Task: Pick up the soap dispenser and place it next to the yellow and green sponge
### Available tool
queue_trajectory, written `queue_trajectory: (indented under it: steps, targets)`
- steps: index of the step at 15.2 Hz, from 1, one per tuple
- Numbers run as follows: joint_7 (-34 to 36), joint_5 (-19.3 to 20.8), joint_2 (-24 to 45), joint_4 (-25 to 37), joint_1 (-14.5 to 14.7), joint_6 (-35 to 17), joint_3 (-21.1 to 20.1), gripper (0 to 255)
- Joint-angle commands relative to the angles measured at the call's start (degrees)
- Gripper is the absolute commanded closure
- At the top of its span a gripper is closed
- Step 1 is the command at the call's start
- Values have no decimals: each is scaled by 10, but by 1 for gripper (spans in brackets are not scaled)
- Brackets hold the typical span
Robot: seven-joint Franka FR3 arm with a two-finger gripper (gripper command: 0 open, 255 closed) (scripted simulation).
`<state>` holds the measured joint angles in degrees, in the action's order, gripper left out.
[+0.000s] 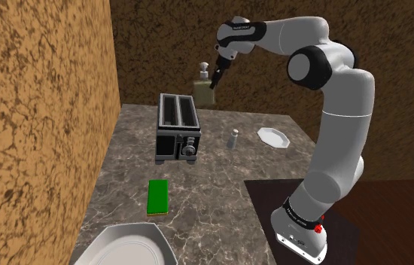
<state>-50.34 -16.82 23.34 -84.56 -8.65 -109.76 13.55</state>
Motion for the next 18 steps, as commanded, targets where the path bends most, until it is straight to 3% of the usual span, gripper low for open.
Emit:
queue_trajectory:
  steps: [1,18]
  targets:
    - [4,2,-2,15,0,16,0,255]
    - [30,6,9,162,-13,150,3,255]
